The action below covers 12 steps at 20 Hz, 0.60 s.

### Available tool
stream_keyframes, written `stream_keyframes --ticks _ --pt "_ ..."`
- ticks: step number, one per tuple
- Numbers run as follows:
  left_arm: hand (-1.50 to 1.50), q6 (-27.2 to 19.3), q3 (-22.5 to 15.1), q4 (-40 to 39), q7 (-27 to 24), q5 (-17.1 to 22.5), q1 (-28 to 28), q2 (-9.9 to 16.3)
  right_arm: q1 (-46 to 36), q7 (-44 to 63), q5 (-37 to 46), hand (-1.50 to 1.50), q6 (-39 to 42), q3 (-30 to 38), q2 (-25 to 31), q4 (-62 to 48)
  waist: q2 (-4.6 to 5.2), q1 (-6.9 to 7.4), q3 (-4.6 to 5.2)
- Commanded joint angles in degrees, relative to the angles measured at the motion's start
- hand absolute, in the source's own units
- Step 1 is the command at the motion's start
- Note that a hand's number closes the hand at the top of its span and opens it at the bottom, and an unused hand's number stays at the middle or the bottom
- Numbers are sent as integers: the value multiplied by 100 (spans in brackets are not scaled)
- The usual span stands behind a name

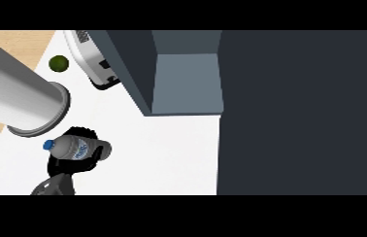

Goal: Pick up the bottled water, place it into the cabinet and close the cabinet

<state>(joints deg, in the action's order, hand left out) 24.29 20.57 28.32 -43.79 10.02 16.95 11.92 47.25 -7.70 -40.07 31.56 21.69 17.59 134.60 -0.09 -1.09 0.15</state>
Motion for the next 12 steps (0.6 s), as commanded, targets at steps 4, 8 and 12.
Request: stream_keyframes --ticks 4,8,12 --pt "150 -199 -366 1015 82 -15 -265 -500 213 551 -622 -150 -437 123 -39 1029 -20 109 -16" --pt "150 -587 -531 1847 725 27 -57 -642 544 383 -509 -150 -294 36 -193 1288 -54 96 -18" --pt "150 -1085 -1086 2710 1323 -44 -267 -1169 247 380 -798 -150 -318 408 104 881 -36 125 -17"
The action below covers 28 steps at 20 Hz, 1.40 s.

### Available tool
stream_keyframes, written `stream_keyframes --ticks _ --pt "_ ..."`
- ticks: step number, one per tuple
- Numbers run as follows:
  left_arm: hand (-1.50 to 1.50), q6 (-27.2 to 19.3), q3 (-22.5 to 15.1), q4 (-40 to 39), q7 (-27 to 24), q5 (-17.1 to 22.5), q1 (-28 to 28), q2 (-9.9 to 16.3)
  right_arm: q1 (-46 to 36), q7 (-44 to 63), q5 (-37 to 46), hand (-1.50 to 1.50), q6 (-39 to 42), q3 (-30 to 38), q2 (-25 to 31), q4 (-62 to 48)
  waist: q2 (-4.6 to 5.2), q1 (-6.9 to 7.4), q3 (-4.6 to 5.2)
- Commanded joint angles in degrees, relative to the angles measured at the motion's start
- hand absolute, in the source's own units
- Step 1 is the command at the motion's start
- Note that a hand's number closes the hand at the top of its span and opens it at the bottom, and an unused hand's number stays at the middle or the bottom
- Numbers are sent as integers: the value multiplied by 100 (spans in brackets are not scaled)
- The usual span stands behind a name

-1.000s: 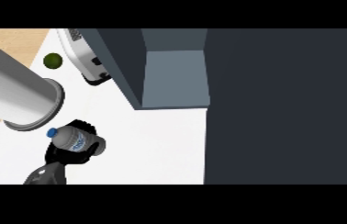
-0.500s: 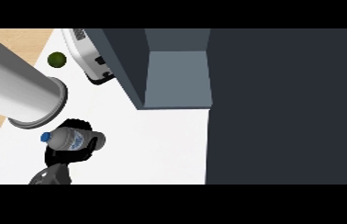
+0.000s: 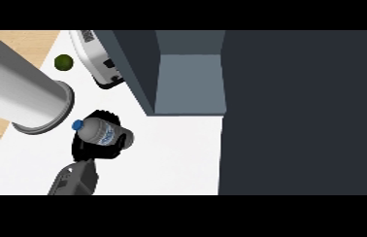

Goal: Pick up the bottled water, place it into the cabinet and close the cabinet

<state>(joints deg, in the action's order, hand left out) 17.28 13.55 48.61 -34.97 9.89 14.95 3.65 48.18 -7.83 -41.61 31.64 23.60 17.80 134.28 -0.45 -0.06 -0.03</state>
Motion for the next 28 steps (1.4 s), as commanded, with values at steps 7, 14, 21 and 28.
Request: stream_keyframes --ticks 7,14,21,28 --pt "150 -1526 -1438 1675 1126 599 -6 -361 230 249 -706 -150 -94 278 54 871 14 -55 7" --pt "150 -2938 -2478 2140 1623 719 415 -363 302 342 -476 -150 -114 50 -119 1108 22 -105 9" --pt "150 -4458 -3096 1630 1848 574 1278 -364 1 426 -854 -150 -399 232 147 902 52 -117 11" --pt "150 -4910 -2916 173 2119 800 2478 -365 112 426 -763 -150 -253 -7 -19 939 88 -252 14"
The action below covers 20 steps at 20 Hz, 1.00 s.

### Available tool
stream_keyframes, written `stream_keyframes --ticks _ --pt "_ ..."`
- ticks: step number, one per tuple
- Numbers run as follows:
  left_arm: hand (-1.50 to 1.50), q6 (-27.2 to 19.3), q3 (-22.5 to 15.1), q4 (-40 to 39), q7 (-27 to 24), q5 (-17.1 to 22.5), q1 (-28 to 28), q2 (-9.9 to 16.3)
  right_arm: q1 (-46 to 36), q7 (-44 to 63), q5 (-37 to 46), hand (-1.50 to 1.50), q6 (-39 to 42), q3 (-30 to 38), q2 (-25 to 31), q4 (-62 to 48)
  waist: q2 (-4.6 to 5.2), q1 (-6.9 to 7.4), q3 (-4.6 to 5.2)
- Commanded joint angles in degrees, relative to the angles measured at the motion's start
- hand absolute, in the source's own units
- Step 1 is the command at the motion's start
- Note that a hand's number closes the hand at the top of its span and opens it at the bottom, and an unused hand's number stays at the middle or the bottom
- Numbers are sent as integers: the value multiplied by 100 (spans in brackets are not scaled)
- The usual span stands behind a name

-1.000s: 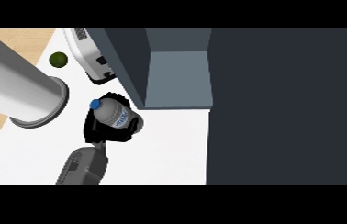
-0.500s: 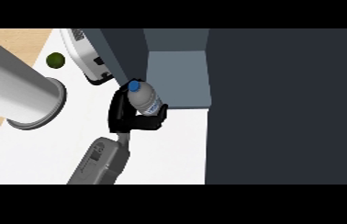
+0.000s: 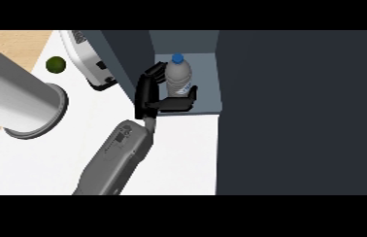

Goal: Pick up the bottled water, place it into the cabinet and close the cabinet

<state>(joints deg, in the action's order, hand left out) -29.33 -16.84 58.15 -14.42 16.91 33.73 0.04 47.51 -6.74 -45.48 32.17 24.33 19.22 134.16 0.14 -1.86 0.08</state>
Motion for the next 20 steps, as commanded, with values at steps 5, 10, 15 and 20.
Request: stream_keyframes --ticks 5,10,15,20 --pt "150 -112 212 -1466 -333 444 876 -4 123 283 -715 -150 -77 280 51 667 27 -75 2" --pt "150 -320 59 -2083 -482 728 1432 -4 -66 479 -595 -150 -347 -114 -34 700 43 -83 2" --pt "150 -164 462 -2968 -846 708 2065 -4 5 306 -845 -150 -19 357 211 486 53 -114 1" --pt "150 -189 603 -3696 -1204 652 2427 34 -44 218 -589 -150 62 246 6 350 62 -132 -1"
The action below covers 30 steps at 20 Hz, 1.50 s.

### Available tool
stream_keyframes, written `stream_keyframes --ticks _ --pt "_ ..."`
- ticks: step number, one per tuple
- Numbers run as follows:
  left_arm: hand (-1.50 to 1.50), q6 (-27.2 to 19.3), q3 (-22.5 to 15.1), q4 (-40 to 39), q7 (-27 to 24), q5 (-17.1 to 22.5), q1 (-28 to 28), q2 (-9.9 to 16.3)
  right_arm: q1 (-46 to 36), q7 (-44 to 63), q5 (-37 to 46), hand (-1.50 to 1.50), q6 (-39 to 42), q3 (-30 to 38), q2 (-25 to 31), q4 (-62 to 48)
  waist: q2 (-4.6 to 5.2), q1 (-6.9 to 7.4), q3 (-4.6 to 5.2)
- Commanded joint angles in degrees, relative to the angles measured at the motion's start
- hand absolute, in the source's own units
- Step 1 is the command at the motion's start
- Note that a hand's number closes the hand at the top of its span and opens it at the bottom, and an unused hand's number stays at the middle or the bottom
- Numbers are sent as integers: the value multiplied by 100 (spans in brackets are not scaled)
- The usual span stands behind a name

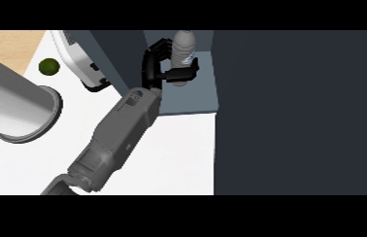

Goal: Pick up the bottled water, place it into the cabinet and close the cabinet

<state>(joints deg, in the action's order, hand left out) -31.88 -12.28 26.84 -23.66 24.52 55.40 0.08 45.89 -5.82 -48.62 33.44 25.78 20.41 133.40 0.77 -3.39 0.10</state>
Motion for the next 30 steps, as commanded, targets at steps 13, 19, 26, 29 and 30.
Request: stream_keyframes --ticks 13,19,26,29,30 --pt "-150 58 293 -1726 -330 -186 1045 159 -153 232 -247 -150 -151 -2 -11 464 54 -64 1" --pt "-150 398 377 -1750 -587 -204 1256 221 -206 225 -225 -150 -111 -10 -29 353 62 -82 1" --pt "-150 590 506 -1387 -1298 31 1257 -6 -269 315 -87 -150 -193 -111 -108 482 24 -94 -1" --pt "-150 657 353 -1180 -1135 194 1257 -7 -386 506 -248 -150 -453 -8 69 722 -10 -52 0" --pt "-150 661 308 -1068 -1212 299 1074 -7 -241 385 -265 -150 -188 -10 -82 652 -34 -60 -4"
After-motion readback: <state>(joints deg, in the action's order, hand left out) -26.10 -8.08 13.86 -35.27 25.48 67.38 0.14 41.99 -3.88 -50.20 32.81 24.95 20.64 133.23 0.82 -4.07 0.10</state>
